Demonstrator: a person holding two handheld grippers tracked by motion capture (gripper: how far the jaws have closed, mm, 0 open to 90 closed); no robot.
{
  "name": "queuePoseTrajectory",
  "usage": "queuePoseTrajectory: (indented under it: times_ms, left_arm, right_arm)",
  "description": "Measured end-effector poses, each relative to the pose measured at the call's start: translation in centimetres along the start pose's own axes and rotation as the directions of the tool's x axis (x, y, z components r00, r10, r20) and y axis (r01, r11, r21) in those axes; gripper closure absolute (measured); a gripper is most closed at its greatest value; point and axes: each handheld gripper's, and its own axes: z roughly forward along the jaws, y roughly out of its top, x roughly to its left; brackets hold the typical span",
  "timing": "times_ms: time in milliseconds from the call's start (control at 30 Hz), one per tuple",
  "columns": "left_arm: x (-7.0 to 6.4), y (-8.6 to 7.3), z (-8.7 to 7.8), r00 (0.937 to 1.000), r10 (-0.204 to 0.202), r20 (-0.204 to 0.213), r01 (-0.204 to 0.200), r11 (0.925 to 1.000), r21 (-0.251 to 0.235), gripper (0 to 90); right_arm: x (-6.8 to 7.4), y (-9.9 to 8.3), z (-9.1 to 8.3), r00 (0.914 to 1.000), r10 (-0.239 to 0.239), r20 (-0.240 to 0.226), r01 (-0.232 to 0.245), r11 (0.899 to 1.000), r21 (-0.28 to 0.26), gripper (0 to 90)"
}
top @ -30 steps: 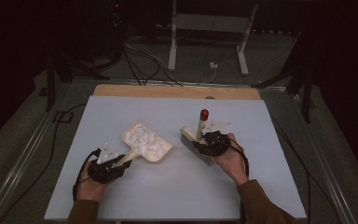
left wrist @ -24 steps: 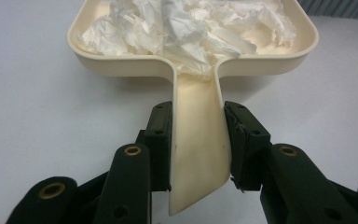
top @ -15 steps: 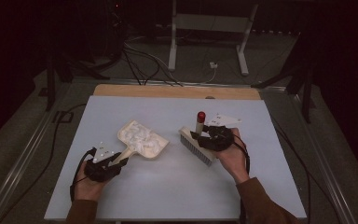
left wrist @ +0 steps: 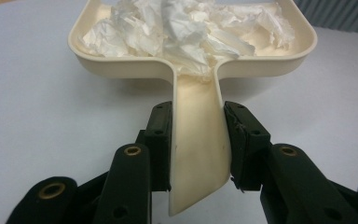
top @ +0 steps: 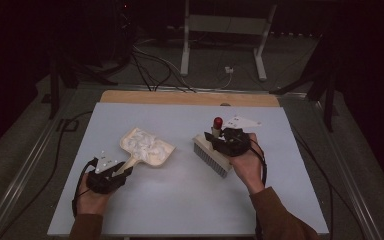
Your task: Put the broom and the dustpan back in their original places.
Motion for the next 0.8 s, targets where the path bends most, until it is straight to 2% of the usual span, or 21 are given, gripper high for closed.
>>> queuePoseTrajectory:
  times_ms: [133, 367, 600, 800]
  left_arm:
    - [0.2, 0.0, -0.1, 0.9998, -0.011, -0.019, 0.011, 0.9999, -0.005, 65.9]
    - [0.4, -0.2, -0.2, 0.9979, -0.035, -0.054, 0.034, 0.9993, -0.014, 65.9]
    - [0.5, -0.3, -0.3, 0.9957, -0.053, -0.075, 0.051, 0.9984, -0.022, 65.9]
    - [0.6, -0.6, -0.4, 0.9913, -0.084, -0.101, 0.081, 0.9962, -0.033, 66.0]
  right_arm:
    - [-0.2, -0.1, 0.2, 0.9999, 0.006, 0.016, -0.006, 1.0, 0.005, 68.8]
    - [-0.6, 0.0, -0.1, 0.9994, -0.035, -0.006, 0.036, 0.999, 0.026, 69.1]
    - [-0.9, -0.1, -0.4, 0.9993, -0.031, -0.021, 0.032, 0.999, 0.031, 69.2]
    - [-0.9, -0.2, -0.9, 0.9974, -0.065, -0.029, 0.066, 0.997, 0.04, 69.2]
